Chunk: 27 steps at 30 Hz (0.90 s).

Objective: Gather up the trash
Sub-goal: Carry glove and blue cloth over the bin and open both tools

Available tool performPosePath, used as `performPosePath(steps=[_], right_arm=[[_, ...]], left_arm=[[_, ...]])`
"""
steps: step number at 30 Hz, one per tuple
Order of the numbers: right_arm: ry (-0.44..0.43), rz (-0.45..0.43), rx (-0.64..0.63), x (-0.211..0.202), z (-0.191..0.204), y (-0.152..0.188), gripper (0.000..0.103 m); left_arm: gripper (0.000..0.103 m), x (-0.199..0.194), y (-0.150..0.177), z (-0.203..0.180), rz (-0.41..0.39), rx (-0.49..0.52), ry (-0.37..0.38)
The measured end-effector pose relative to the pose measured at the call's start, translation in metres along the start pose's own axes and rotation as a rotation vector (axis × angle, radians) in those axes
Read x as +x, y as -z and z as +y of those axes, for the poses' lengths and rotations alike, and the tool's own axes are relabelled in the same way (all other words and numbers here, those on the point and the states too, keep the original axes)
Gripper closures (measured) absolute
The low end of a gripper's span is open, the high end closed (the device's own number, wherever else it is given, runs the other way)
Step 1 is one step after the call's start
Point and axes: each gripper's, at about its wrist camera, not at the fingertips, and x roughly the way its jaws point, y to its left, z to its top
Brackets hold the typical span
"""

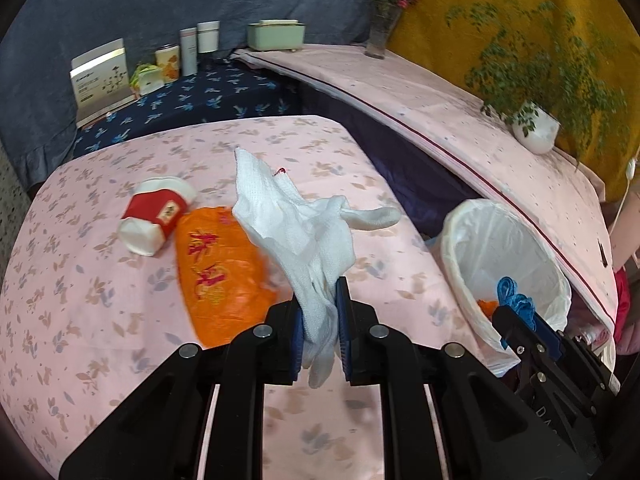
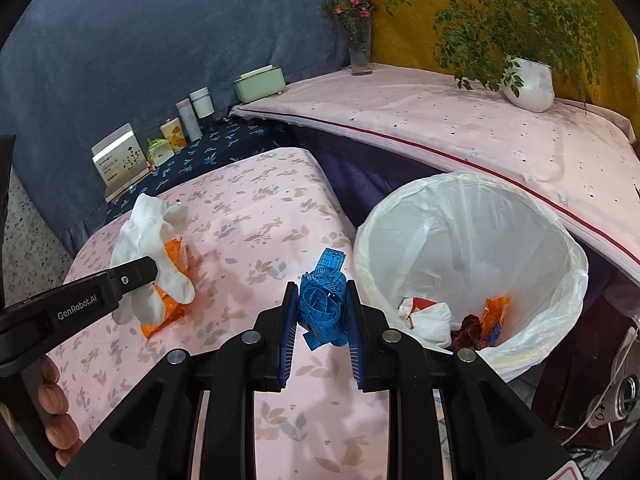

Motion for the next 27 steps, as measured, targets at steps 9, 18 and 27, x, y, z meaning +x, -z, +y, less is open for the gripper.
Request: performPosePath(steps=[9, 18, 27], right_arm=[[0.055, -0.009, 0.066, -0.003, -0.062, -0.004, 0.081], [0.116, -0.010, 0.126, -0.001, -0.118, -0.005, 0.081], [0.164, -0.008, 0.156, 0.004, -0.154, -0.009, 0.081]], left_arm=[[0.089, 0.023, 0.002, -0.076, 0.035, 0.123, 0.050], [0.089, 0.052, 0.006, -0.151, 0.096, 0.242, 0.150], [0.061, 0.074, 0.002, -0.188, 0.114, 0.264, 0.194]])
